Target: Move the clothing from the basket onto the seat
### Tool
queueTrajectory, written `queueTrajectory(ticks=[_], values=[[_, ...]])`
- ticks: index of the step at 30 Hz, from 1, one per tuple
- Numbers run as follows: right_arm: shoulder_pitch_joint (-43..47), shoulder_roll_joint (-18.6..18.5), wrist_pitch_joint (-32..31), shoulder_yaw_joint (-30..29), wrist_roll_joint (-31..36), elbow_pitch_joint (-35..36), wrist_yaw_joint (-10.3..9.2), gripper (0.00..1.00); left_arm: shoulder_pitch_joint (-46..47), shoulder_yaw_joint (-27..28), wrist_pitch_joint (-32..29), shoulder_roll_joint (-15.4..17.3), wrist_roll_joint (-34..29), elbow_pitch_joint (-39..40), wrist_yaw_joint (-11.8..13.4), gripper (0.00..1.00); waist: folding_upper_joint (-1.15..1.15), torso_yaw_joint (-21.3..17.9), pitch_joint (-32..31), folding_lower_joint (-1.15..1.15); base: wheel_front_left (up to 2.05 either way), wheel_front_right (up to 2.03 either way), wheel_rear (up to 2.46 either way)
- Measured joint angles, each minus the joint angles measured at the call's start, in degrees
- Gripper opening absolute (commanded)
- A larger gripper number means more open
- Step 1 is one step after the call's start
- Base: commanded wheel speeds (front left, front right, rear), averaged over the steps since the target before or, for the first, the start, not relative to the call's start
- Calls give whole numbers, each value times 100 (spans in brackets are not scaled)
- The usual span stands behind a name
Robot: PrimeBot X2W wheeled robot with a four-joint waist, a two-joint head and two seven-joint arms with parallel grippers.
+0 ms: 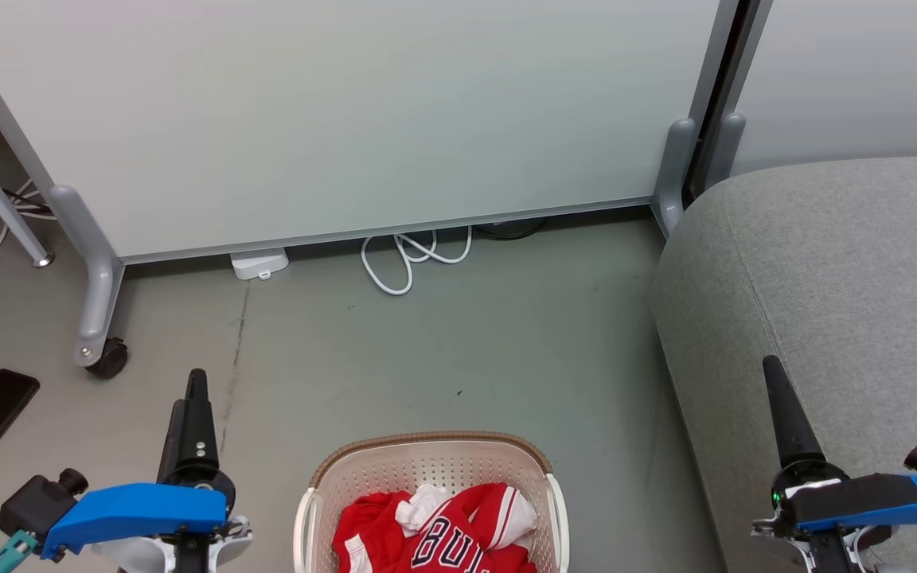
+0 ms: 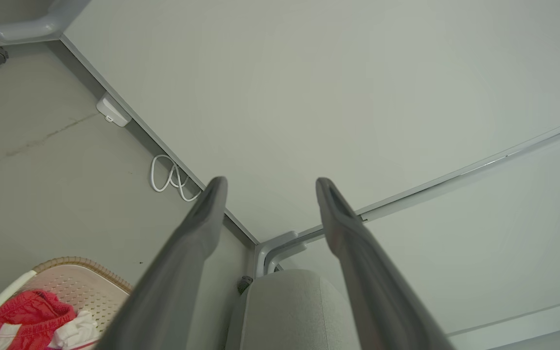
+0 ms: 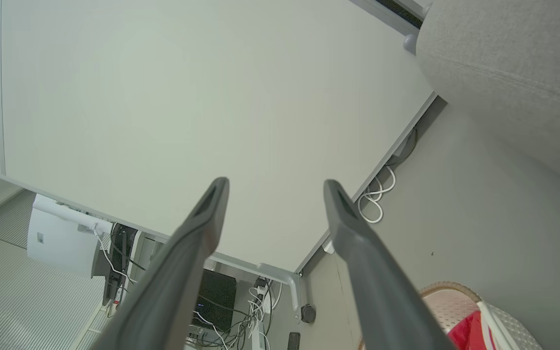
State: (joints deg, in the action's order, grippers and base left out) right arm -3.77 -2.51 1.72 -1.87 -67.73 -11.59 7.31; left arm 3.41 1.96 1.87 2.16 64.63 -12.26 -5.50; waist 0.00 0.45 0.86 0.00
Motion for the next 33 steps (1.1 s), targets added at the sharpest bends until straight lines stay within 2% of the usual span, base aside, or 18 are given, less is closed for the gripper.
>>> queueTrajectory(ticks=[17,33], values=[[-54,-2,338,236,1756,114,1,100,75,-388,327,14,-1953,70,330,100,0,20,61,0,0,0,0],[-82,-5,602,323,3226,73,7,100,119,-611,589,26,-3274,88,505,100,0,48,92,0,0,0,0]])
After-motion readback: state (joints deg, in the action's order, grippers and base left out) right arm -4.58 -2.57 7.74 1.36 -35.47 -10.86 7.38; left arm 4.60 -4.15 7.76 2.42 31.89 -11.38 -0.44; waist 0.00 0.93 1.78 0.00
